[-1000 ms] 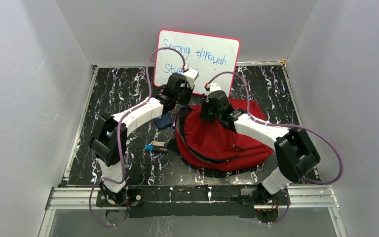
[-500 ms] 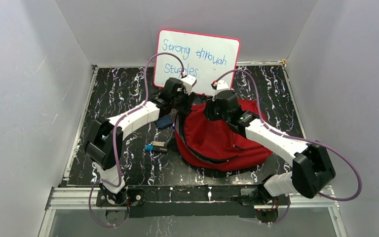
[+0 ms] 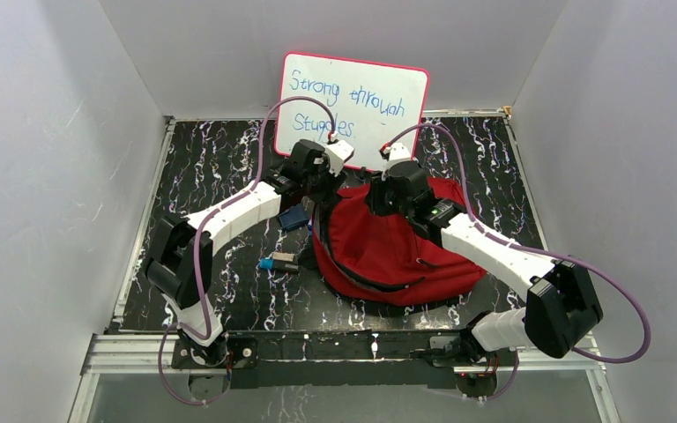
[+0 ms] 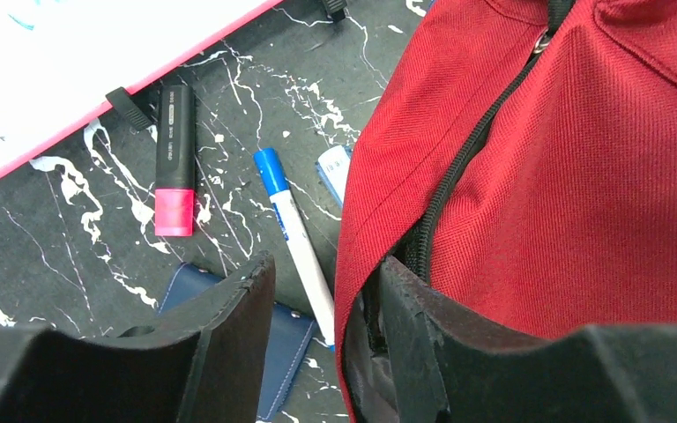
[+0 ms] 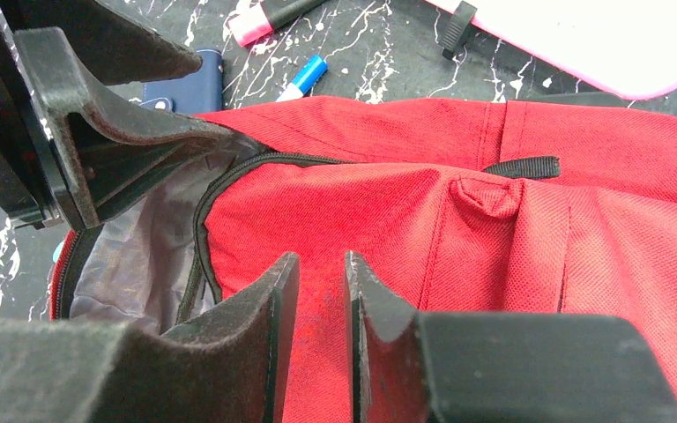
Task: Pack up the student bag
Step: Adjust the student bag at the center of the board, then zip the student bag at the center of the board.
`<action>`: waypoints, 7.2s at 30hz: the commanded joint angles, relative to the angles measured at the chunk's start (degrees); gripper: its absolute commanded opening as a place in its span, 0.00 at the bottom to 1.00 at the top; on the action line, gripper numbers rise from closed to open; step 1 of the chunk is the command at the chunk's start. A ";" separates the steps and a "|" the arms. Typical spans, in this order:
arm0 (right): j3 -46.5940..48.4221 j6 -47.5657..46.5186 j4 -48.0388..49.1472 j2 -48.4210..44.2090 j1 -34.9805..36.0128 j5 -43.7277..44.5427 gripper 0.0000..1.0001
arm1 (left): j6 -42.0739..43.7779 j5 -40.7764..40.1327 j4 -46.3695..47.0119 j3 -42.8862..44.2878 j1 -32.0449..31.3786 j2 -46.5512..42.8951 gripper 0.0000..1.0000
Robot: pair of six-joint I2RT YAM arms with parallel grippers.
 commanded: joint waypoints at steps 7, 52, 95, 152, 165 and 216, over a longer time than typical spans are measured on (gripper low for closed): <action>0.78 0.00 2.25 0.34 -0.24 -0.94 0.35 | 4.90 3.02 0.59 1.87 0.15 1.84 0.42; -0.90 1.29 -8.57 -12.59 -0.21 2.97 0.45 | -13.83 -1.46 9.59 -2.50 1.65 -9.81 0.45; 0.69 11.33 -37.68 -28.47 -20.45 5.22 0.54 | -14.34 3.78 5.00 -0.45 -38.84 0.68 0.29; -4.26 11.76 -36.16 -31.99 -20.47 2.11 0.55 | -10.15 -6.60 10.48 -1.53 -40.02 1.89 0.36; -4.96 11.79 -36.17 -32.42 -20.40 2.21 0.56 | -8.29 -8.51 10.77 0.54 -40.97 6.84 0.36; -7.27 25.32 -50.48 -43.42 -20.39 -26.28 0.48 | -17.84 -19.64 17.06 -14.62 -40.94 -11.60 0.00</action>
